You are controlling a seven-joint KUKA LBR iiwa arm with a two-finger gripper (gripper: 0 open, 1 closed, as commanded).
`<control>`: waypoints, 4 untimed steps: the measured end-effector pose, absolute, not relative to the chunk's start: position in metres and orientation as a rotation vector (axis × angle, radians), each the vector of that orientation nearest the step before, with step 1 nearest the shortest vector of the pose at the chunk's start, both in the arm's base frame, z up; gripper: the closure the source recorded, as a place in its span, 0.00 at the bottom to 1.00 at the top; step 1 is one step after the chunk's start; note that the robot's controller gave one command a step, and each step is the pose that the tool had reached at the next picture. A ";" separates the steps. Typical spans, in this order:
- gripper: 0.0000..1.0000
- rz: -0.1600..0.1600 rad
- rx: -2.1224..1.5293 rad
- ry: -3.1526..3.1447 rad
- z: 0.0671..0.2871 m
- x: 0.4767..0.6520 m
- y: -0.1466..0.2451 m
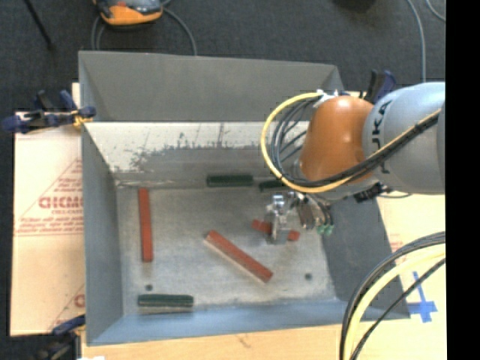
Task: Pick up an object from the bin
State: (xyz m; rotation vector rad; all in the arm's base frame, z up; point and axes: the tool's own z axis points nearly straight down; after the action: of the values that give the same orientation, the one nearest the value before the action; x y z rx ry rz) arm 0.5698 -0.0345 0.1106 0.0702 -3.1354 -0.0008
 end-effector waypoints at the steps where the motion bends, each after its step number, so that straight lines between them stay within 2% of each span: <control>1: 1.00 0.003 0.136 -3.153 0.134 0.560 -0.026; 2: 1.00 -0.002 0.179 -3.126 0.151 0.535 -0.025; 3: 0.00 -0.001 0.065 -3.140 0.067 0.562 0.008; 4: 1.00 0.001 0.065 -3.147 0.074 0.565 0.006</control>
Offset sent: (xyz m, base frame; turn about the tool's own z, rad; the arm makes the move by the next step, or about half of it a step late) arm -0.0671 0.0116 0.1506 -0.0374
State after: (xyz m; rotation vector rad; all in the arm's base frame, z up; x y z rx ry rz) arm 0.5646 0.0062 0.0742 0.0646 -3.1473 0.0014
